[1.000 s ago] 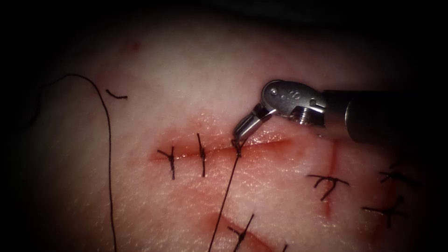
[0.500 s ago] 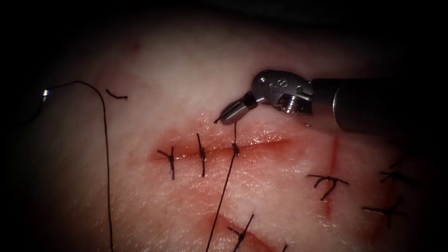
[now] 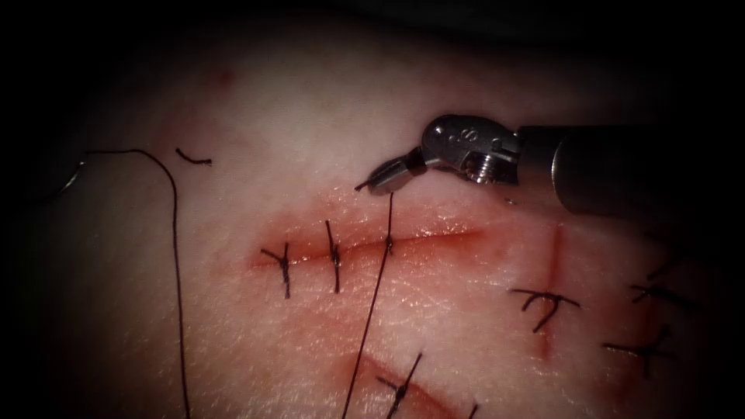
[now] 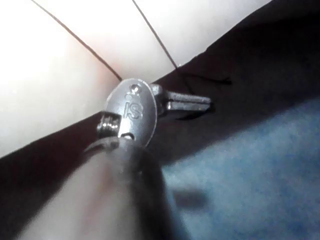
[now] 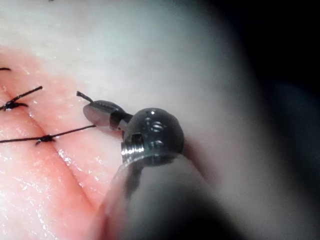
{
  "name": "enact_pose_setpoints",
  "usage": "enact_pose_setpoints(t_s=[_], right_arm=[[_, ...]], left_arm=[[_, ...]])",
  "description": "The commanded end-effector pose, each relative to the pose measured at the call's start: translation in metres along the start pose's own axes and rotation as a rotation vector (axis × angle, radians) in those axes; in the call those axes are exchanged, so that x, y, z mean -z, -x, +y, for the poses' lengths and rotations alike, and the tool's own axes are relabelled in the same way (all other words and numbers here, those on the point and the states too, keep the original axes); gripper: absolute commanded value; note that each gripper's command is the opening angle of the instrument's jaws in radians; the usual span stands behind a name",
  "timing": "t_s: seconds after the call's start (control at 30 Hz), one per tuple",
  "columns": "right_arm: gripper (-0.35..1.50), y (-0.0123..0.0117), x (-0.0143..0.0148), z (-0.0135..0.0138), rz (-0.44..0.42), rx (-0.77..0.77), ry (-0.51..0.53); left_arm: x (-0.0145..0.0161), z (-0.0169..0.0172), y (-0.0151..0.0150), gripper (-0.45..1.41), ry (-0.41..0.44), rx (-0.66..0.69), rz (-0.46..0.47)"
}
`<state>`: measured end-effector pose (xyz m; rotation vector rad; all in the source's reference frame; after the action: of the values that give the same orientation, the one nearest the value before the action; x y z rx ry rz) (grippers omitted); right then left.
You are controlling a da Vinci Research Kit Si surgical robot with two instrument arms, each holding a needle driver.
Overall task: Wound Closure
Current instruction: Tension the knot by moving the right arm up and the left arm down, then wrap the suture a single time around the right arm counter clockwise.
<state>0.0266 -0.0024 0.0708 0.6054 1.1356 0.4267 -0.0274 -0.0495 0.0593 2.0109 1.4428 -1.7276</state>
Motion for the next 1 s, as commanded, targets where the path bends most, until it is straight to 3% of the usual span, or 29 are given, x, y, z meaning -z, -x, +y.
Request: enact_pose_setpoints(t_s=[0.03,0.2,0.27,0.3,0.33,0.37,0.4,0.6,0.67,0.73,0.83,0.93,1.0], right_arm=[[-0.35,0.0,-0.0009,0.0006,0.001,0.0,-0.001],[-0.35,0.0002,-0.0011,0.0002,0.0,0.002,-0.01],[-0.35,0.0002,-0.0013,-0.0008,0.029,0.0,-0.016],[-0.21,0.0001,-0.0013,-0.0011,0.064,-0.005,-0.009],[0.29,0.0,-0.0014,-0.0015,0.105,-0.013,0.021],[1.25,-0.0004,-0.0012,-0.0021,0.187,-0.04,0.086],[1.33,-0.0006,-0.0011,-0.0024,0.205,-0.05,0.095],[1.33,-0.0025,0.002,-0.0037,0.244,-0.104,0.127],[1.33,-0.0033,0.0037,-0.0037,0.282,-0.102,0.146],[1.33,-0.0041,0.0061,-0.0037,0.33,-0.113,0.175],[1.31,-0.0043,0.0077,-0.0041,0.346,-0.103,0.203],[1.28,-0.0039,0.0083,-0.0051,0.334,-0.088,0.235],[1.31,-0.0034,0.0081,-0.0065,0.334,-0.074,0.269]], left_arm=[[-0.0007,-0.0002,0.0012,-0.45,0.013,0.005,-0.008],[-0.0013,0.0001,0.0025,-0.45,0.031,0.018,-0.021],[-0.001,-0.0004,0.0011,-0.45,0.009,0.026,-0.006],[-0.0007,-0.0005,0.0005,-0.45,-0.007,0.013,0.008],[-0.0003,-0.0005,-0.0003,-0.45,-0.016,-0.003,0.016],[0.001,-0.0005,-0.0023,-0.45,-0.015,-0.04,0.012],[0.0017,-0.0006,-0.0033,-0.45,-0.006,-0.053,0.002],[0.0083,-0.0027,-0.0112,-0.45,0.092,-0.151,-0.113],[0.0108,-0.0036,-0.0139,-0.45,0.011,-0.194,-0.144],[0.0151,-0.0052,-0.0193,-0.45,-0.141,-0.279,-0.18],[0.0185,-0.0072,-0.0238,-0.45,-0.277,-0.345,-0.214],[0.0222,-0.0098,-0.0285,-0.45,-0.44,-0.416,-0.268],[0.0257,-0.0129,-0.0324,-0.45,-0.611,-0.477,-0.34]])
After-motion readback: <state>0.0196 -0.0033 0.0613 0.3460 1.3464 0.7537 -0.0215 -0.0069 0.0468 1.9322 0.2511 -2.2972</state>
